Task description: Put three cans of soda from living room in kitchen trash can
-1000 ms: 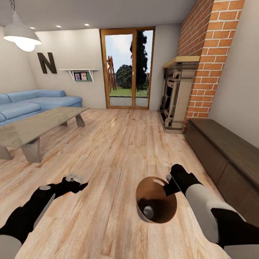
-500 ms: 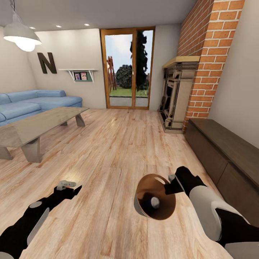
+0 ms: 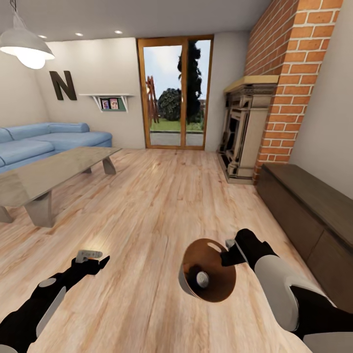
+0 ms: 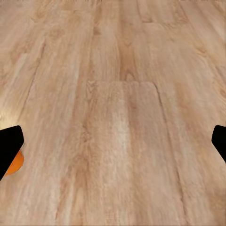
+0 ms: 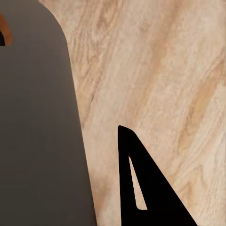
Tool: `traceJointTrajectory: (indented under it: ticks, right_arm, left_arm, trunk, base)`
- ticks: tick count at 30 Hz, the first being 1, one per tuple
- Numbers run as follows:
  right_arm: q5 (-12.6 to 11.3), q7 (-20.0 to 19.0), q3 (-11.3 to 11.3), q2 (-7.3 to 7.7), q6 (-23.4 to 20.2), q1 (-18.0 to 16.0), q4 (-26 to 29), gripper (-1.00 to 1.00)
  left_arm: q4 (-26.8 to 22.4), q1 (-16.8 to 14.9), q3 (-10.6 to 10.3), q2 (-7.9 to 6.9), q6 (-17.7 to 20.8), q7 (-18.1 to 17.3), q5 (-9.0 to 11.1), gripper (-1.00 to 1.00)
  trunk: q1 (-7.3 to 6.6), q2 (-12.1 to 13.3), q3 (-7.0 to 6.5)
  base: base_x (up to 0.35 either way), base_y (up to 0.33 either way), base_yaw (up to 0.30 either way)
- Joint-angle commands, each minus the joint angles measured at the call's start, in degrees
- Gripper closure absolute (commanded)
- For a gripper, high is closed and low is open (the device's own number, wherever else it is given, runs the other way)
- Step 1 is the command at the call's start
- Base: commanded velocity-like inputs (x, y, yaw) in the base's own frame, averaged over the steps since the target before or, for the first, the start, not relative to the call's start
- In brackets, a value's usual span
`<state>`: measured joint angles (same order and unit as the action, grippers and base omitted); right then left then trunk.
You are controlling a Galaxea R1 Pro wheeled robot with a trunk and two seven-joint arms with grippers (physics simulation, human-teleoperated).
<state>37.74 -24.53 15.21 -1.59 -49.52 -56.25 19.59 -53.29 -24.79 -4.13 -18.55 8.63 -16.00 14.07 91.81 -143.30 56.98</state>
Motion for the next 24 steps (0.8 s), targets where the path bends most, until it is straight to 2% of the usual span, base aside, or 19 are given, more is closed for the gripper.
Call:
traceJointTrajectory:
  ticks: [1, 9, 17, 24]
  right_arm:
    - [-1.4, 0.0, 0.3, -0.04, -0.2, 0.0, 0.0, 1.0]
    - [-1.4, 0.0, 0.3, -0.53, -0.2, 0.2, 0.0, 1.0]
    - [-1.3, -0.1, 0.3, -0.94, -0.2, 0.6, 0.0, 1.0]
    - [-1.2, 0.0, 0.3, -1.88, -0.2, 0.8, -0.1, 1.0]
  left_arm:
    - [0.0, 0.0, 0.0, 0.0, 0.0, 0.0, 0.0, -1.0]
    - [0.1, 0.0, 0.0, 0.0, -0.1, 0.0, 0.0, -1.0]
    - [0.1, 0.0, -0.1, 0.0, 0.0, 0.0, 0.0, -1.0]
    - [0.1, 0.0, -0.1, 0.07, 0.0, 0.0, 0.0, -1.0]
  trunk:
    - [-0.01, 0.0, 0.0]
    - [-0.01, 0.0, 0.11]
    - [-0.01, 0.0, 0.14]
    - [-0.01, 0.0, 0.14]
  base:
    - [0.3, 0.145, 0.005]
    - [0.296, 0.147, 0.107]
    - [0.266, 0.089, 0.229]
    - [0.209, 0.013, 0.244]
